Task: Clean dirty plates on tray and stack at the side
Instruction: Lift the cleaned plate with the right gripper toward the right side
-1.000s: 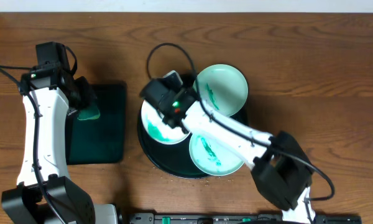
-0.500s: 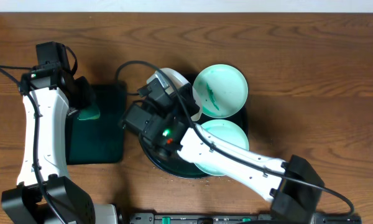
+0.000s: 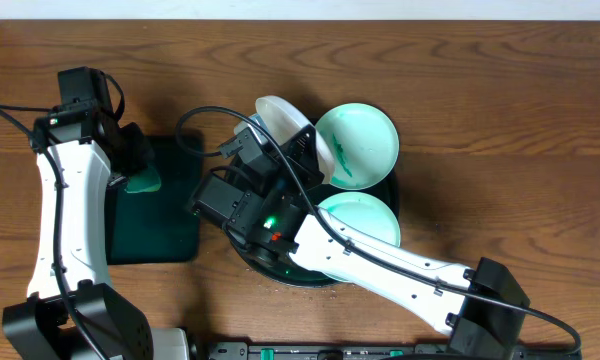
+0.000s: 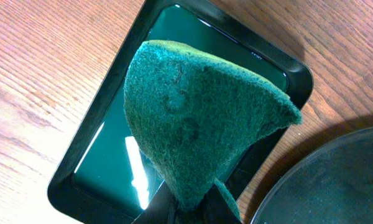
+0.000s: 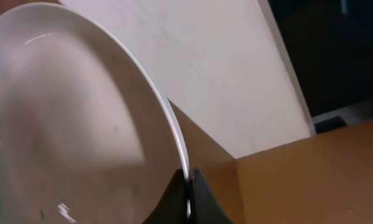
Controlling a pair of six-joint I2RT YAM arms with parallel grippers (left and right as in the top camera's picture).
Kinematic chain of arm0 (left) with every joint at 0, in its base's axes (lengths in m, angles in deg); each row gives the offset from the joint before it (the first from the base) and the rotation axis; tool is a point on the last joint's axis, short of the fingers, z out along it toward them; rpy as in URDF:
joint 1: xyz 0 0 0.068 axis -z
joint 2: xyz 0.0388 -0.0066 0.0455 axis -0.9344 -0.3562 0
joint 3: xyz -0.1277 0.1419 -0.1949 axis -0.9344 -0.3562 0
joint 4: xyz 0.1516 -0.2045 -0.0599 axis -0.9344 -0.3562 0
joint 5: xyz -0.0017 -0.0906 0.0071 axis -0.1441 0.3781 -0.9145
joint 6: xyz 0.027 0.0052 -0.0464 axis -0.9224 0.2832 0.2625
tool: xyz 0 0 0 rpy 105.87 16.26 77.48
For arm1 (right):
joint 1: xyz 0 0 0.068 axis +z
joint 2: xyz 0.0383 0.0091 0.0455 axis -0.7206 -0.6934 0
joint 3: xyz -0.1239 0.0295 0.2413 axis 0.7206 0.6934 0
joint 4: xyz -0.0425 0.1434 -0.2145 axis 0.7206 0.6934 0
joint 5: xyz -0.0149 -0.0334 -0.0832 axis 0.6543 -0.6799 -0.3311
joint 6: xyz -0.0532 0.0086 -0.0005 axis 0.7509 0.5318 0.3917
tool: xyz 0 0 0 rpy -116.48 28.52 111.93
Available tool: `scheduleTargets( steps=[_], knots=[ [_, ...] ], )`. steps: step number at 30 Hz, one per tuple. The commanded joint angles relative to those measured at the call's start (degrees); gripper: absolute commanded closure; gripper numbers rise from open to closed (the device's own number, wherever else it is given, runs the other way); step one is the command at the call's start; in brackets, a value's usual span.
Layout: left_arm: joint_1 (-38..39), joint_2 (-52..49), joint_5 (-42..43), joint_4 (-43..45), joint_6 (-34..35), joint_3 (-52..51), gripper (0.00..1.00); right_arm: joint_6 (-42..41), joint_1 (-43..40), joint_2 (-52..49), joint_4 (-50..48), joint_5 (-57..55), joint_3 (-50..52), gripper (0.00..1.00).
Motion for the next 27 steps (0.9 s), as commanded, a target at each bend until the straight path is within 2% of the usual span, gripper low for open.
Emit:
scheduleTargets(
  steps=[1,5,8,11,15,18,21,27],
  knots=[
    [-0.13,-0.39,0.13,-0.04,-0.5,-0.57,0.93,0.35,-0.39,1.55,0.87,10.73,-1.4,0.99],
    [-0.13,-0.39,0.13,-0.04,-0.5,-0.57,0.93,-1.62,-3.78,1.55,1.99,30.08,-1.38,0.99],
    [-0.13,-0.39,0.15,-0.07,-0.5,-0.57,0.92,-3.89,-8.41,1.55,1.44,46.49,-1.38,0.99],
    [-0.13,-0.39,0.17,-0.07,-0.5,-0.57,0.93,-5.11,-13.79,1.73,0.57,58.31,-1.46,0.99],
    [-0.02,-0.39,0.85,-0.07,-0.5,-0.57,0.93,-5.16,-23.67,3.28,-0.13,76.94,-2.14,0.99],
    [0.37,-0.39,3.1,-0.04,-0.52,-0.57,0.93,-6.91,-33.05,5.6,0.15,86.86,-2.67,0.99],
    [1.53,-0.39,3.17,-0.02,-0.52,-0.57,0.93,-8.26,-42.49,8.2,1.9,91.12,-2.67,0.99],
    [4.83,-0.39,3.13,0.02,-0.74,-0.57,0.92,-8.33,-61.81,11.61,10.08,91.25,-2.67,0.99]
  ],
)
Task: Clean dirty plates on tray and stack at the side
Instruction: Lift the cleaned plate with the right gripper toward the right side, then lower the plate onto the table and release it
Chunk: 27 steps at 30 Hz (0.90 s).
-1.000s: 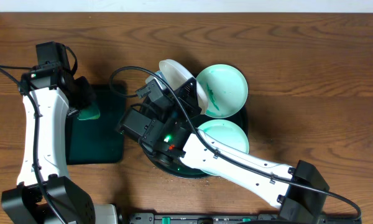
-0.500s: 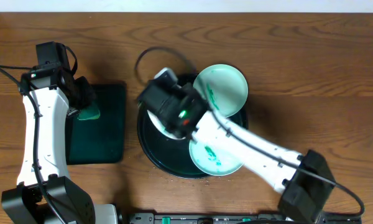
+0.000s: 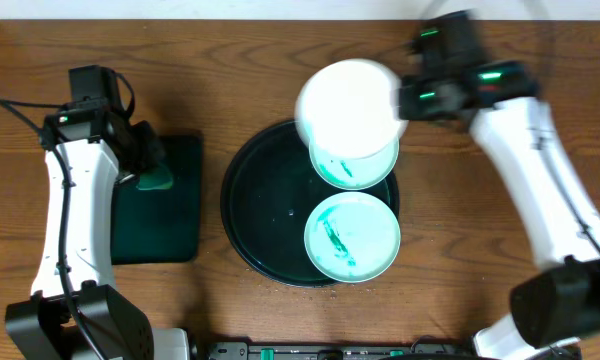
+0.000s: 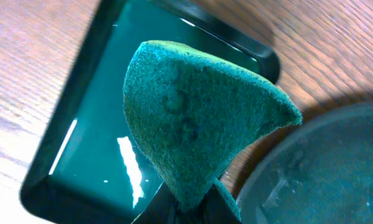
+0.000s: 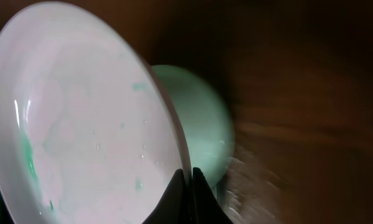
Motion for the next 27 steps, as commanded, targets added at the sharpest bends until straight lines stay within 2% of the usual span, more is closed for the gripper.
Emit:
scheduleTargets(
  steps=[1,5,9,12,16,22,27],
  knots=[
    [2.08,-0.37,0.39,0.17,-0.74,-0.57,0.93,0.15,-10.03,2.36,4.5,3.89,-1.25,0.99],
    [3.21,-0.37,0.42,0.94,-0.72,-0.57,0.93,1.44,-18.1,1.95,9.66,-1.33,1.6,0.99],
    [3.48,-0.37,0.44,1.29,-0.72,-0.57,0.93,3.06,-22.71,1.95,9.2,-4.94,8.07,0.99],
    [3.48,-0.37,0.42,1.29,-0.72,-0.57,0.93,4.0,-24.22,1.95,5.62,-8.76,14.56,0.99],
    [3.48,-0.37,0.44,1.29,-0.72,-0.57,0.93,5.11,-24.39,1.95,-4.83,-9.09,25.55,0.99],
    [3.48,-0.37,0.44,1.31,-0.74,-0.57,0.93,8.07,-24.39,1.95,-15.54,-9.09,34.45,0.98],
    [3.48,-0.37,0.44,1.31,-0.72,-0.57,0.93,8.07,-24.39,2.05,-13.14,-8.09,34.03,0.75]
  ],
)
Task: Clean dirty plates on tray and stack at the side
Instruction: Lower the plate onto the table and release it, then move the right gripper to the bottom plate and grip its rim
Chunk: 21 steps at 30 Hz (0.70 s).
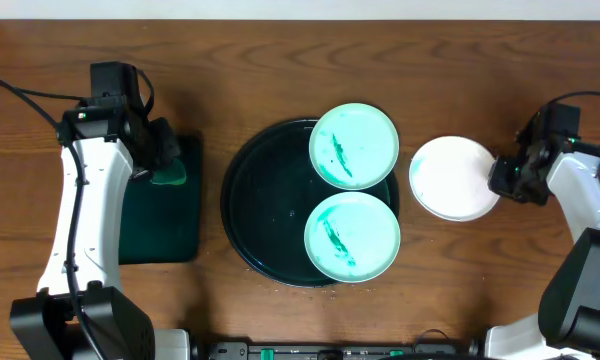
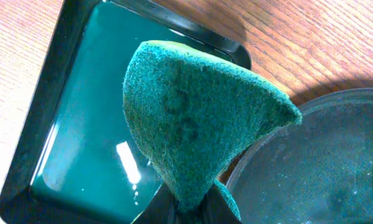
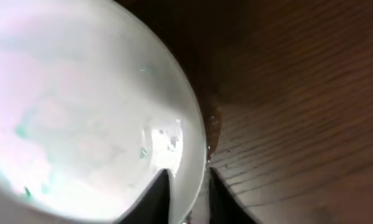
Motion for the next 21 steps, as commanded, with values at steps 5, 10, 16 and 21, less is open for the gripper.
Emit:
scheduleTargets(
  steps=[5,10,16,21],
  knots=[
    [0.13,-0.33,-0.04,0.07,-0.72,-0.52,0.93,5.05,0.26,0.28,14.47,11.58,-8.37,0.6],
    [0.13,-0.33,-0.04,0.07,-0.72,-0.52,0.93,9.07,4.13,0.28,22.77,23.45,-13.94,0.6],
    [0.13,-0.33,-0.04,0.04,-0.74,-0.52,0.93,9.05,13.9,0.15,23.41,20.76,-10.64,0.62],
    [0.13,-0.33,-0.04,0.04,-0.72,-0.52,0.93,9.01,22.53,0.15,18.49,19.02,-4.11,0.61]
  ],
)
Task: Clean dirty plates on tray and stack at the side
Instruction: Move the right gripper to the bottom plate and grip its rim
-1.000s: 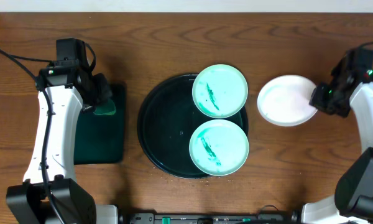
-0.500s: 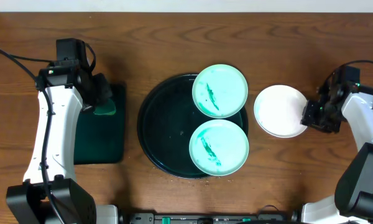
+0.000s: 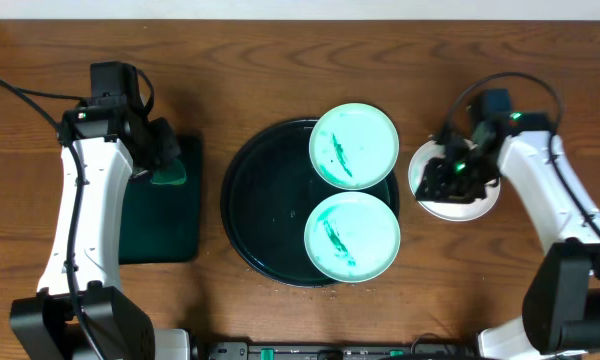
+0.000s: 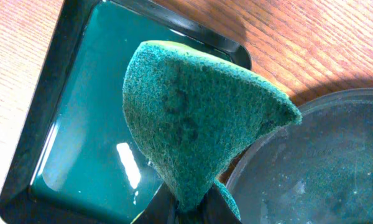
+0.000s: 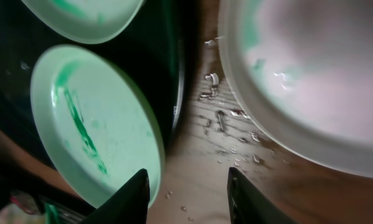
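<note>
Two mint plates smeared with green lie on the round dark tray [image 3: 265,215]: one at the back [image 3: 353,145], one at the front [image 3: 351,237]. A white plate [image 3: 470,205] rests on the table right of the tray, faint green traces on it [image 5: 311,74]. My right gripper [image 3: 435,185] hangs open and empty over the white plate's left edge; its fingers [image 5: 140,193] frame wet wood beside the front plate [image 5: 93,130]. My left gripper [image 4: 189,208] is shut on a green sponge [image 4: 193,118], held above the rectangular basin [image 3: 160,225].
The black rectangular basin [image 4: 81,124] holds green water and sits left of the round tray [image 4: 323,162]. Water drops [image 5: 221,118] lie on the wood between tray rim and white plate. A cable loops above the right arm [image 3: 510,85].
My right gripper, open at the white plate's right rim before, now hangs over its left edge, near the tray. The left arm and sponge have not moved.
My right gripper held the white plate tilted over the tray's back left. Then it held the plate above the back mint plate. Later the plate lay on the table at the right with the gripper open. The left gripper kept the sponge over the basin throughout.
</note>
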Controlling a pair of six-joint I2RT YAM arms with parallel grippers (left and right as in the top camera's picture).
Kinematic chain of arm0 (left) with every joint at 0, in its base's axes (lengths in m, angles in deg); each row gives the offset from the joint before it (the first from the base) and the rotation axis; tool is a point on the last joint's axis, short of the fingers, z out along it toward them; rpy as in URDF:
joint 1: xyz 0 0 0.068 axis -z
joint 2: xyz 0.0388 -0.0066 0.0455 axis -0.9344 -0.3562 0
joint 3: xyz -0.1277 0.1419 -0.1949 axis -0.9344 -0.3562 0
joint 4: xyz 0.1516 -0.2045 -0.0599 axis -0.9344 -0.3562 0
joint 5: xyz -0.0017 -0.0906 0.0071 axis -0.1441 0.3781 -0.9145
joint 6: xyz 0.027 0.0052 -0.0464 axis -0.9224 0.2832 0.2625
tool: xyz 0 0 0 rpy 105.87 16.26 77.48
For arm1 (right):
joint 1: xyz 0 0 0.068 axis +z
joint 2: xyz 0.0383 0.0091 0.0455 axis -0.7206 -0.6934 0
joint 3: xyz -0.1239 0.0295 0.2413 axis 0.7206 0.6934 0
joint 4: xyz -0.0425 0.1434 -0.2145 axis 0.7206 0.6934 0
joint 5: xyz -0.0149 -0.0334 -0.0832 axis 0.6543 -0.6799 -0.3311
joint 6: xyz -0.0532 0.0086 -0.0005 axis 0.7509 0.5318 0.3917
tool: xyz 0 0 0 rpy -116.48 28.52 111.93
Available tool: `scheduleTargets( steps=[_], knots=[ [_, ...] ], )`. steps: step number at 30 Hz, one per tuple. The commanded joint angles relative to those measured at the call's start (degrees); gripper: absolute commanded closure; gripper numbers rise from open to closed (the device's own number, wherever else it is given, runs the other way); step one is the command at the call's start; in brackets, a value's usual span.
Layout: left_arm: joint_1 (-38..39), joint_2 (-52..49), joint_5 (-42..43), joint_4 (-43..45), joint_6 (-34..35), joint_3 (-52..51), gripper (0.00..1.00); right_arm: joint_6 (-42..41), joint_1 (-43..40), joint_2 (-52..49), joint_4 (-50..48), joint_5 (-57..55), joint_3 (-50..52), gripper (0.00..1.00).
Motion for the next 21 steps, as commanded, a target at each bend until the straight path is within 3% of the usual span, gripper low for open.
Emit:
scheduleTargets(
  steps=[1,9,15,17,21],
  knots=[
    [0.13,-0.33,-0.04,0.02,-0.72,-0.52,0.93,1.03,5.49,0.17,-3.39,-0.13,4.85,0.6],
    [0.13,-0.33,-0.04,-0.04,-0.74,-0.52,0.93,-3.69,12.9,-0.04,-15.65,-1.84,12.07,0.63],
    [0.13,-0.33,-0.04,-0.26,-0.72,-0.52,0.93,-7.32,16.98,-0.04,-16.33,-7.5,12.61,0.81],
    [0.13,-0.33,-0.04,-0.44,-0.72,-0.52,0.92,-7.65,17.97,-0.04,-16.37,-7.48,12.59,0.96],
    [0.13,-0.33,-0.04,-0.74,-0.72,-0.52,0.93,-9.53,20.68,-0.04,-16.39,-7.04,11.23,0.99]
  ],
)
